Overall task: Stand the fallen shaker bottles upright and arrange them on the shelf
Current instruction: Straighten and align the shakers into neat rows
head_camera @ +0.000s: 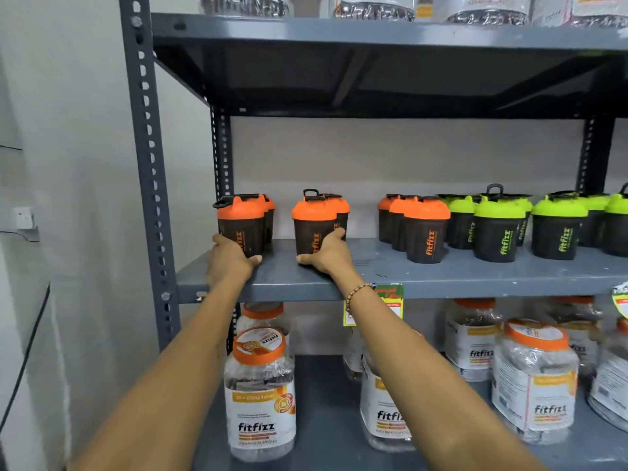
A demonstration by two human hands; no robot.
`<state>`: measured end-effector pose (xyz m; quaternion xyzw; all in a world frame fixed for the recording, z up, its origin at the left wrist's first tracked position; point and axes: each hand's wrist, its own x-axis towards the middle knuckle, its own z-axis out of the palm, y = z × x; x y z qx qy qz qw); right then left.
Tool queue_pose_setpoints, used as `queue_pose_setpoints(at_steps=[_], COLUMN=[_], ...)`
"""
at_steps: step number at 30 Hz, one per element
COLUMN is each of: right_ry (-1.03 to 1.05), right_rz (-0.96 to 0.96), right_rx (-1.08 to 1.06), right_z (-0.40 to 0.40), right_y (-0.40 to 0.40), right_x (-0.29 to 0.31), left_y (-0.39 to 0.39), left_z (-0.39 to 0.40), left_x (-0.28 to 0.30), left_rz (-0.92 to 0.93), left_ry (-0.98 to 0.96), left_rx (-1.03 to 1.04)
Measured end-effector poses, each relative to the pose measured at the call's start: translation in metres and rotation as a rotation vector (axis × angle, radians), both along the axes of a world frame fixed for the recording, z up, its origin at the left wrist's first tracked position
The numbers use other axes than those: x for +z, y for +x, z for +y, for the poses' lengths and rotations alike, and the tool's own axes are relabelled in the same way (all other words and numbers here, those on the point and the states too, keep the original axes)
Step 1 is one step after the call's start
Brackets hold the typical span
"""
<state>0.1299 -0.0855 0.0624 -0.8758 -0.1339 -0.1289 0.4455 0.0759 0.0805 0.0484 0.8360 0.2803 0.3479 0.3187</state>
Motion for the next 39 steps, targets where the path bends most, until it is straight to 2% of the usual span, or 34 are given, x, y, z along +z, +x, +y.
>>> queue_pose_setpoints(at_steps=[5,14,17,19,21,24,27,29,34,39], right_ry=[-0.012,-0.062,-0.057,-0.049,-0.025,0.083,0.163,0.162,0.063,0.012], right_rz=[-0.001,-0.02,-0.022,-0.004,0.006,-0.068,-0.176,-0.164,0.027,0.093], right_rx=[-0.113,-0.109,-0.085,-0.061,-0.061,-0.21,-0.463,-0.55,-0.496,-0.335], right_z=[-0.027,-0.028,-0.028,-0.03,-0.038,-0.069,-0.119,-0.15,-0.184,-0.188], right_y=[0.01,0.009,0.006,0.003,0.001,-0.002,-0.002,0.002,0.021,0.039], right_x=[0.0,-0.004,-0.002,-0.001,0.001,0.004,0.003,0.004,0.011,0.012], left_y=[0.0,-0.006,-0.009,-0.013,-0.019,-0.02,-0.009,0.001,0.026,0.04], left_z=[-0.002,-0.005,-0.006,-0.01,-0.018,-0.04,-0.075,-0.103,-0.147,-0.156], left_x=[-0.001,0.001,0.004,0.005,0.0,-0.009,-0.006,0.001,0.013,0.01], left_rz=[0.04,0.088,0.076,0.042,-0.009,-0.087,0.001,0.049,0.012,0.009], left_ry=[0.035,0.063,0.02,0.001,0.084,0.171,0.202,0.223,-0.09,-0.137], left_rx=[-0.001,-0.01,-0.031,0.01,0.101,0.085,-0.077,-0.192,-0.342,-0.256])
